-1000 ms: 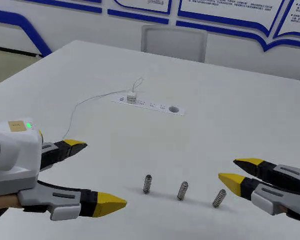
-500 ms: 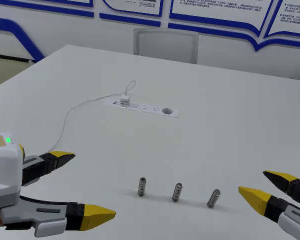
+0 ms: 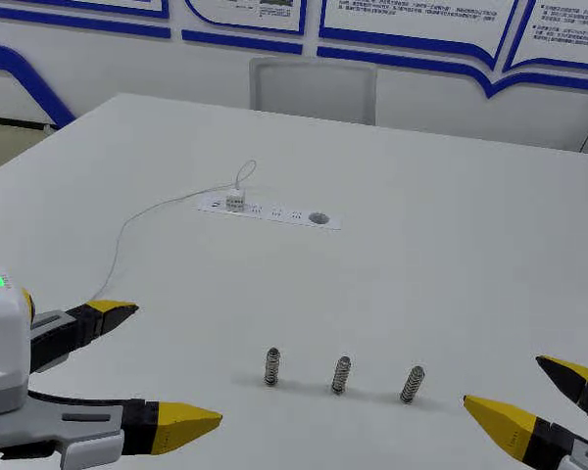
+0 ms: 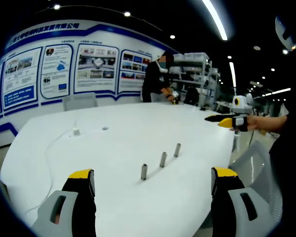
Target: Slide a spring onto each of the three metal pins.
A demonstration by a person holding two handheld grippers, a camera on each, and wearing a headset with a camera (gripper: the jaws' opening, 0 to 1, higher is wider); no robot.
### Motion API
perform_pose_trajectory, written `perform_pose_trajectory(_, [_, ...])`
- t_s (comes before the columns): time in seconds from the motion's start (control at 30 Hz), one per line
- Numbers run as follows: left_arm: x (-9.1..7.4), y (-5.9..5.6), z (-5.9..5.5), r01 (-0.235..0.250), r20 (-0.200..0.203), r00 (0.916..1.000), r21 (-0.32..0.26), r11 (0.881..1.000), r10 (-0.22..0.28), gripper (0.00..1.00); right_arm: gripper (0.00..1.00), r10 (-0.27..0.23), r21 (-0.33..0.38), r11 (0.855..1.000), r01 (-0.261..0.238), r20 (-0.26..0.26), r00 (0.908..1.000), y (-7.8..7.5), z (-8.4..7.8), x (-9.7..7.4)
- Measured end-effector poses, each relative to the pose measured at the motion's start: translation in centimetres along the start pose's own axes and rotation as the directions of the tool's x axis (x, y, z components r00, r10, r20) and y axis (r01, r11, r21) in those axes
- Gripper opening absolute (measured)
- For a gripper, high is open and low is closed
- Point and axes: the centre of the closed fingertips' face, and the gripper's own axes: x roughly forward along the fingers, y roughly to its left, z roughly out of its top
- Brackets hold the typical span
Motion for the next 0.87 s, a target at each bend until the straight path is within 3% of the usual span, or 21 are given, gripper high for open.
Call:
perform_pose_trajectory(0.23, [0.1,-0.2,0.2,0.002,0.001,1.0,0.002,1.0,-0.002,1.0,0.79,-0.026,-0.014,1.0,0.026,-0.018,0.9995,-0.2,-0.2,-0.3])
perform_pose_trajectory(0.7, [0.4,-0.6,0.0,0.015,-0.004,0.9999,0.003,1.0,-0.015,1.0,0.83,-0.132,-0.078,0.989,0.128,-0.038,0.9906,-2.5,0.0,-1.7])
perform_pose_trajectory(0.87, [0.5,-0.7,-0.1,0.018,-0.01,0.9998,0.005,1.0,-0.018,1.0,0.84,-0.137,-0.084,0.988,0.132,-0.05,0.9893,-2.5,-0.3,-1.8])
